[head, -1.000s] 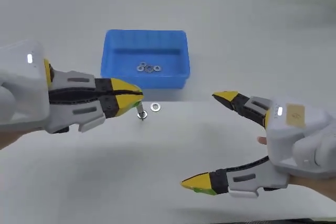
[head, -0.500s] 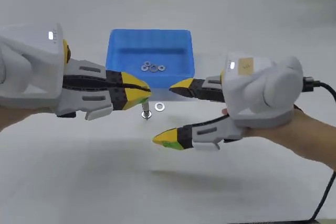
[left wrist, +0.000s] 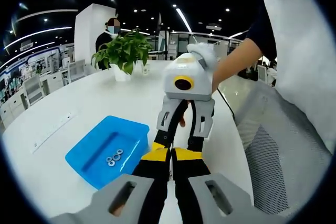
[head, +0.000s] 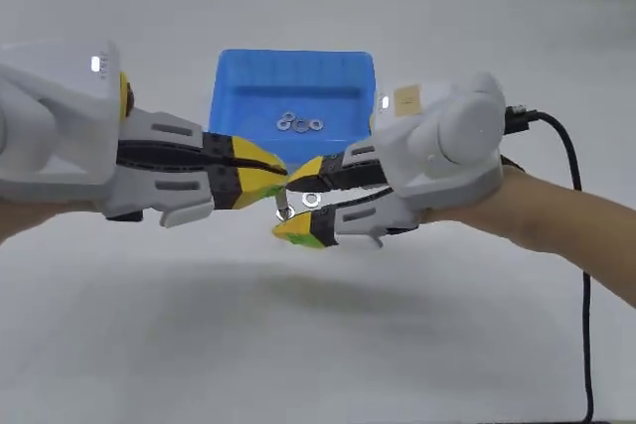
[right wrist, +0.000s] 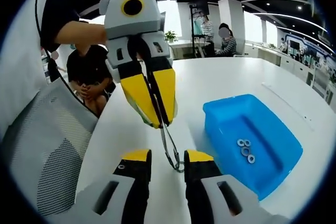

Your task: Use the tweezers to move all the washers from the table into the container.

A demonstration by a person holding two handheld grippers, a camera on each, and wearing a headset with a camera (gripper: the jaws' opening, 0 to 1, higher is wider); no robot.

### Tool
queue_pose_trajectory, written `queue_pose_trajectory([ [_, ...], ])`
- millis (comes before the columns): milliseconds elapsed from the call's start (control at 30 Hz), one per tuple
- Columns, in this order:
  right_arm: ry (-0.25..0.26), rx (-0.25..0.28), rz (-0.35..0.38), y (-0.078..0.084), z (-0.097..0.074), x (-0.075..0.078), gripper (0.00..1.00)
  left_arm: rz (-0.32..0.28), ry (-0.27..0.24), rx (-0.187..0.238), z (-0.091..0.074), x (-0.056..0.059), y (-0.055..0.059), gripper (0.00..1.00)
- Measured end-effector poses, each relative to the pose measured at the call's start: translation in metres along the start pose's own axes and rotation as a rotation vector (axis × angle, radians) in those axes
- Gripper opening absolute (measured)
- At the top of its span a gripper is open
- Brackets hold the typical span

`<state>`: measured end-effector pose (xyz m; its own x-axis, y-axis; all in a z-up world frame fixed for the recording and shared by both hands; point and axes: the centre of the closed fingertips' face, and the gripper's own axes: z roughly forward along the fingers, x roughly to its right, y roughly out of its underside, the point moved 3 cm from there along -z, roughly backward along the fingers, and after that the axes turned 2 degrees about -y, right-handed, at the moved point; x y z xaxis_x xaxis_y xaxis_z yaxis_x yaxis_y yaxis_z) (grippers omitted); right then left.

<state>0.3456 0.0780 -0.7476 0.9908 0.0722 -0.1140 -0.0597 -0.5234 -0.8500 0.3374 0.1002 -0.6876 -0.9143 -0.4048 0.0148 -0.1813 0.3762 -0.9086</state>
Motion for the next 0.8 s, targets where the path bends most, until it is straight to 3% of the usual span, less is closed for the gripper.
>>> queue_pose_trajectory([
  [233, -0.016, -0.030, -0.049, 0.0020, 0.0061, 0.0056, 0.12, -0.002, 0.006, -0.003, -0.0010, 0.0010, 0.0021, 0.05],
  [333, -0.029, -0.038, -0.097, 0.0019, 0.0076, 0.0044, 0.12, -0.004, -0.004, -0.004, -0.0023, -0.0010, 0.0030, 0.05],
  [500, -0.031, -0.045, -0.111, 0.0019, 0.0076, 0.0043, 0.10, -0.017, -0.006, -0.002, -0.0026, -0.0014, 0.0041, 0.05],
  [567, -0.028, -0.047, -0.122, 0.0020, 0.0074, 0.0039, 0.10, -0.036, -0.011, 0.000, -0.0022, -0.0010, 0.0042, 0.06],
  [600, -0.029, -0.051, -0.148, 0.0023, 0.0072, 0.0030, 0.10, -0.108, -0.013, 0.017, -0.0011, 0.0013, 0.0039, 0.07],
  [633, -0.027, -0.052, -0.155, 0.0026, 0.0070, 0.0021, 0.10, -0.136, -0.013, 0.020, -0.0008, 0.0021, 0.0044, 0.07],
  [733, -0.002, -0.057, -0.159, 0.0024, 0.0058, 0.0042, 0.09, -0.121, -0.027, 0.002, 0.0000, 0.0040, 0.0083, 0.18],
  [800, 0.015, -0.055, -0.145, 0.0023, 0.0046, 0.0067, 0.09, -0.132, -0.050, 0.001, -0.0016, 0.0046, 0.0094, 0.20],
])
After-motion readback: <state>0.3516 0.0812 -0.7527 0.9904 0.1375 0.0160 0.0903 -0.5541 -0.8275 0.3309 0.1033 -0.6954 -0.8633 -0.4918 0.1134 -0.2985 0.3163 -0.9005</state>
